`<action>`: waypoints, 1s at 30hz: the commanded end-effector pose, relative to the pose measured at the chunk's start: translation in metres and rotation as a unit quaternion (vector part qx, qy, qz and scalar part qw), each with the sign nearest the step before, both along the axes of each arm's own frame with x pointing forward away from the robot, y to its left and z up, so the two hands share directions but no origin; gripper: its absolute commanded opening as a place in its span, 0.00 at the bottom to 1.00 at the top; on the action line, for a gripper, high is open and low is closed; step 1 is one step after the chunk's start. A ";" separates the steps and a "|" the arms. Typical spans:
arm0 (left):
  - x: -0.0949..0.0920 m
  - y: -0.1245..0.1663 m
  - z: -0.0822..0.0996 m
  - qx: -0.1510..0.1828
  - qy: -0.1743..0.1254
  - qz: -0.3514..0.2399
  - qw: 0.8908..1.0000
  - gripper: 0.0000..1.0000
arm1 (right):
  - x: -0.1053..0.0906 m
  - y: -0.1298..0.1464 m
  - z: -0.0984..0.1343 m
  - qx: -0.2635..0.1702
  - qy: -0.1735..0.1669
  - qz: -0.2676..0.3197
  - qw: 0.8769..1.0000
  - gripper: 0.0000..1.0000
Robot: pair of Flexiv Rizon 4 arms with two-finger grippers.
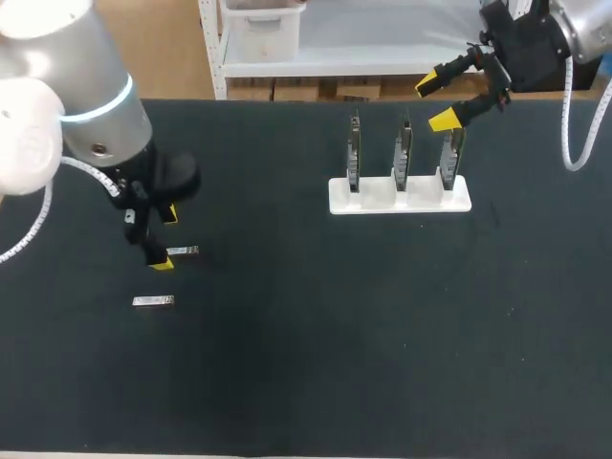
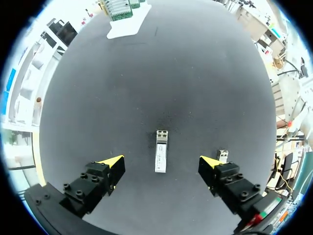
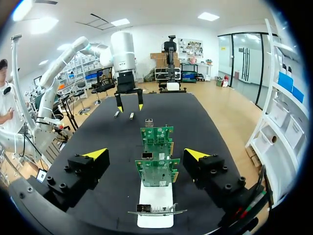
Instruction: Pick up the optical module with the left hand, and insert it into the network port with the right hand.
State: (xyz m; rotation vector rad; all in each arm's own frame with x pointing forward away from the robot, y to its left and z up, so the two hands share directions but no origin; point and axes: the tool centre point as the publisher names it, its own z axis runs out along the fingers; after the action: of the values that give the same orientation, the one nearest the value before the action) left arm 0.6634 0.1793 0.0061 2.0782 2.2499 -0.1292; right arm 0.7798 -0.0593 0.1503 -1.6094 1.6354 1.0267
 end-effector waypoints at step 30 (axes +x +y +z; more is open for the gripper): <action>-0.010 0.002 -0.022 0.041 0.025 0.016 0.999 1.00 | 0.000 0.000 0.000 0.000 0.000 0.000 1.000 1.00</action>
State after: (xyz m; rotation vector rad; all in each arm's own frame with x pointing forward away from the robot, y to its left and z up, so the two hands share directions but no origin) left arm 0.6518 0.1812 -0.0146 2.0989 2.3511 -0.0899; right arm 0.7798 -0.0593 0.1503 -1.6094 1.6354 1.0267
